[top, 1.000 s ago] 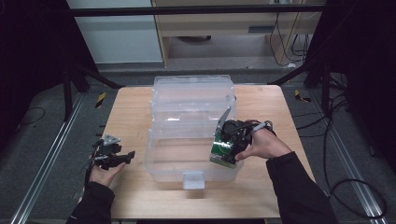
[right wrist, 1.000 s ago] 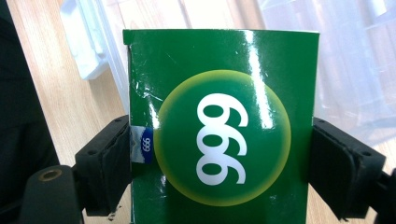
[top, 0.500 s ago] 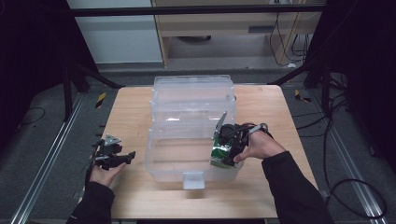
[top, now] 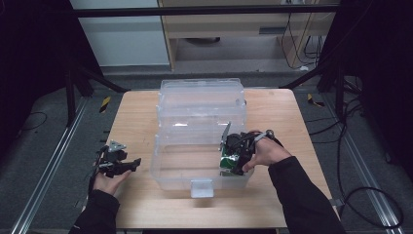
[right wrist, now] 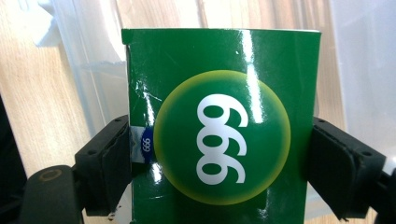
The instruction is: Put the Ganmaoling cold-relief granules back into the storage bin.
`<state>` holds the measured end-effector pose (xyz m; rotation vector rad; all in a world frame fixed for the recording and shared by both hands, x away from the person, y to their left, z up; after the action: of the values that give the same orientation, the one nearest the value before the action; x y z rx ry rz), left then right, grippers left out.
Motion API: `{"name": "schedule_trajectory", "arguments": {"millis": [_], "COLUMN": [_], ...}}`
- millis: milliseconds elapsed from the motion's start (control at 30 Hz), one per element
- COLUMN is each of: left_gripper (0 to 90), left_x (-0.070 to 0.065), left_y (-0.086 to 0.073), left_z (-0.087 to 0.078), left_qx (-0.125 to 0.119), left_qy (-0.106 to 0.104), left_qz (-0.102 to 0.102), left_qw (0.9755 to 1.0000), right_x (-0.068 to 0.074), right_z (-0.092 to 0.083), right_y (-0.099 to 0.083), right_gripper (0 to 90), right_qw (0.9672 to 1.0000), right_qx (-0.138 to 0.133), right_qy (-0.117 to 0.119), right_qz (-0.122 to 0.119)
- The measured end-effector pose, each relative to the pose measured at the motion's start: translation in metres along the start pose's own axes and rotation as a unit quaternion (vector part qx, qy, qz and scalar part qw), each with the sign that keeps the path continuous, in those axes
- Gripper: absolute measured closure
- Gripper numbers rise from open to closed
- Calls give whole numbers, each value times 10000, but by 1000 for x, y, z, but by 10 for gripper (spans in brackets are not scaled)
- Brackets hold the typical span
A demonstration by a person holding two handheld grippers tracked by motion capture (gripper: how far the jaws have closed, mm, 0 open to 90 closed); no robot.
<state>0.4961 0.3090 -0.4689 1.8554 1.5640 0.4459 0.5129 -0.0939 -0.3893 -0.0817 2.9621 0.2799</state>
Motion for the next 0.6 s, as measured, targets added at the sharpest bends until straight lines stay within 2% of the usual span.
{"name": "schedule_trajectory", "arguments": {"millis": [167,333,600], "left_gripper": [353,353,353], "left_x": [0,0,0], "left_y": [0,0,0], "left_z": [0,0,1], "left_qx": [2,2,13], "left_qy": [-2,-4,-11], "left_qz": [-2,0,15], "left_qw": [10000,10000,10000], "right_x": [-1,0,2], "right_z": [3,3,4], "right_y": [0,-3,-5], "right_gripper": [168,169,169], "right_qw": [9999,9998,9994], "right_qx": [16,-22,-73], "right_qy": [62,143,91], "right_qz": [-109,-101,-316]}}
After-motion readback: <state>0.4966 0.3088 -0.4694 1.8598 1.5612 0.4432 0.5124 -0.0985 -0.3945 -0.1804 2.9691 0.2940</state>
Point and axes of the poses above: each handheld gripper's, and its own axes: z roughly forward along the jaws, y roughly out of its top, x roughly to its left, the point moved 1 cm from there along z, roughly forward along the jaws, and after that the axes turned 15 degrees about -z, right-handed, at the moved point
